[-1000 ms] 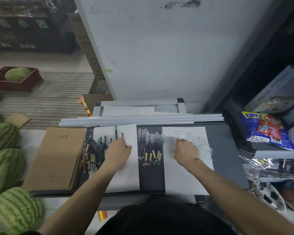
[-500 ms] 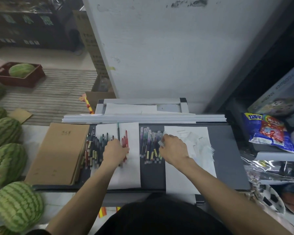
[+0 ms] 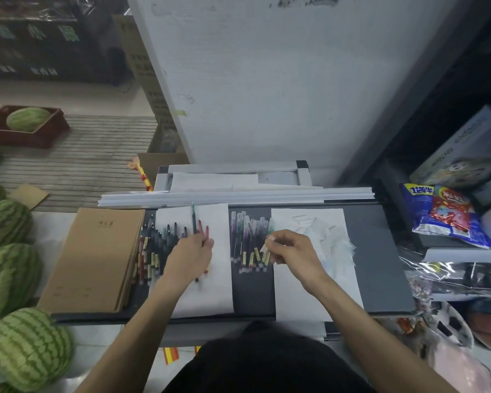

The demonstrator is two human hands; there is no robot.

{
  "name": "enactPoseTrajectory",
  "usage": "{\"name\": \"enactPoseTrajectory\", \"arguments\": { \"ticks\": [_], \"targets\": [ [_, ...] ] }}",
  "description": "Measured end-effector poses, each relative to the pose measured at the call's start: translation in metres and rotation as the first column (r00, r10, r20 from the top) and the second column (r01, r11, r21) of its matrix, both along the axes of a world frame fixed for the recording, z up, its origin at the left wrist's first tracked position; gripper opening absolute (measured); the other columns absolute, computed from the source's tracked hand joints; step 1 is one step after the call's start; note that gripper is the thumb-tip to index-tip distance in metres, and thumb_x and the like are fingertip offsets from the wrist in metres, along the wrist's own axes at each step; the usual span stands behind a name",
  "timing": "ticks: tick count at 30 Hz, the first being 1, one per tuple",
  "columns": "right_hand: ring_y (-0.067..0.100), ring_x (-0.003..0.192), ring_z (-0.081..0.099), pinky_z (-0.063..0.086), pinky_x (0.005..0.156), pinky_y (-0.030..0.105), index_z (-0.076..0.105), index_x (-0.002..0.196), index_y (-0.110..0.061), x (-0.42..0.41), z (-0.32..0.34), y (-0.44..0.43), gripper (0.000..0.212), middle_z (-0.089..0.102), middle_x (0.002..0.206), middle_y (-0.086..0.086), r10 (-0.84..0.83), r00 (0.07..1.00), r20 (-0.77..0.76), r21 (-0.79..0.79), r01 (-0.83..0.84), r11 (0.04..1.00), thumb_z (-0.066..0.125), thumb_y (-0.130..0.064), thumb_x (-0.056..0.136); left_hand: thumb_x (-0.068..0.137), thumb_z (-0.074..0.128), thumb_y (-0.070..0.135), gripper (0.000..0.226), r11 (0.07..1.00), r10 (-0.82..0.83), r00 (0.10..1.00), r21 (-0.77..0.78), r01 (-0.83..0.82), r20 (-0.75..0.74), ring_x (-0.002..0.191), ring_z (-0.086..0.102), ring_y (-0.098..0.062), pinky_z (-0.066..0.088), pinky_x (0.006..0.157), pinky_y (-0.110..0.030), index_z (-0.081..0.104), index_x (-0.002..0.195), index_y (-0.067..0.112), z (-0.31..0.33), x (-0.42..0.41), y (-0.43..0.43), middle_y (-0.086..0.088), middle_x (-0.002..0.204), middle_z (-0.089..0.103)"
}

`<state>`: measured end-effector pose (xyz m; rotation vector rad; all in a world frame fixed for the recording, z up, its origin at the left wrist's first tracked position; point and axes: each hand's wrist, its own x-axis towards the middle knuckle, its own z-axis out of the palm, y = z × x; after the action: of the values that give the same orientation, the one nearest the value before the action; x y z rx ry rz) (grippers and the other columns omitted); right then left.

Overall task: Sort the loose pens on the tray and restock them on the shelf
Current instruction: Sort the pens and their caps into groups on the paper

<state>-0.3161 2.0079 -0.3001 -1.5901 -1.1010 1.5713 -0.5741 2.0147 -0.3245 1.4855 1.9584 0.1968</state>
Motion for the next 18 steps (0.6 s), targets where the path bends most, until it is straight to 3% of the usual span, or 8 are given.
{"name": "enactPoseTrajectory", "arguments": {
  "ticks": [3, 5, 7, 11, 18],
  "targets": [
    [0.022, 0.069, 0.062, 0.053, 0.071, 0.029, 0.074, 0.096, 0.001, 0.003, 0.016, 0.0, 0.016, 0.076, 0.095, 0.017, -0.043, 0.991, -0.13, 0.009, 0.044, 0.999, 0.066, -0.012, 0.1, 0.11, 0.046, 0.029, 0.027, 0.999, -0.03, 0.943, 0.051, 0.014, 0.33, 0.06, 0.056, -0.015, 0.046, 0.062, -0.034, 0.06, 0.09, 0.016, 0.034, 0.016, -0.013, 0.0, 0.073, 0.066],
    [0.023, 0.071, 0.062, 0.052, 0.072, 0.029, 0.074, 0.099, 0.004, 0.004, 0.029, 0.0, 0.019, 0.075, 0.094, 0.017, -0.098, 0.966, -0.238, -0.018, 0.096, 0.995, 0.066, -0.013, 0.1, 0.11, 0.045, 0.029, 0.025, 0.987, -0.128, 0.895, 0.147, 0.07, 0.428, 0.056, 0.044, -0.02, 0.038, 0.059, -0.04, 0.06, 0.093, 0.018, 0.055, 0.025, -0.023, -0.002, 0.063, 0.052],
    [0.021, 0.069, 0.06, 0.052, 0.074, 0.03, 0.074, 0.1, 0.003, 0.004, 0.042, -0.001, 0.019, 0.072, 0.092, 0.016, -0.152, 0.93, -0.334, -0.044, 0.146, 0.988, 0.066, -0.014, 0.099, 0.111, 0.045, 0.032, 0.024, 0.959, -0.243, 0.87, 0.242, 0.148, 0.43, 0.059, 0.04, -0.028, 0.035, 0.059, -0.042, 0.061, 0.097, 0.021, 0.073, 0.034, -0.032, -0.007, 0.065, 0.045],
    [0.017, 0.064, 0.058, 0.05, 0.076, 0.032, 0.074, 0.099, 0.001, 0.002, 0.069, -0.004, 0.016, 0.071, 0.093, 0.016, -0.224, 0.859, -0.46, -0.076, 0.214, 0.974, 0.065, -0.012, 0.099, 0.11, 0.041, 0.04, 0.026, 0.916, -0.361, 0.845, 0.319, 0.242, 0.395, 0.058, 0.047, -0.018, 0.04, 0.062, -0.042, 0.062, 0.1, 0.028, 0.103, 0.048, -0.043, -0.002, 0.066, 0.05],
    [0.014, 0.062, 0.059, 0.053, 0.071, 0.025, 0.074, 0.097, 0.005, -0.001, 0.091, -0.007, 0.022, 0.07, 0.089, 0.016, -0.21, 0.829, -0.519, -0.038, 0.223, 0.974, 0.067, -0.016, 0.097, 0.106, 0.039, 0.047, 0.032, 0.896, -0.389, 0.856, 0.357, 0.264, 0.342, 0.054, 0.047, -0.018, 0.037, 0.055, -0.034, 0.062, 0.097, 0.027, 0.116, 0.056, -0.045, -0.003, 0.064, 0.054]
  ]
}}
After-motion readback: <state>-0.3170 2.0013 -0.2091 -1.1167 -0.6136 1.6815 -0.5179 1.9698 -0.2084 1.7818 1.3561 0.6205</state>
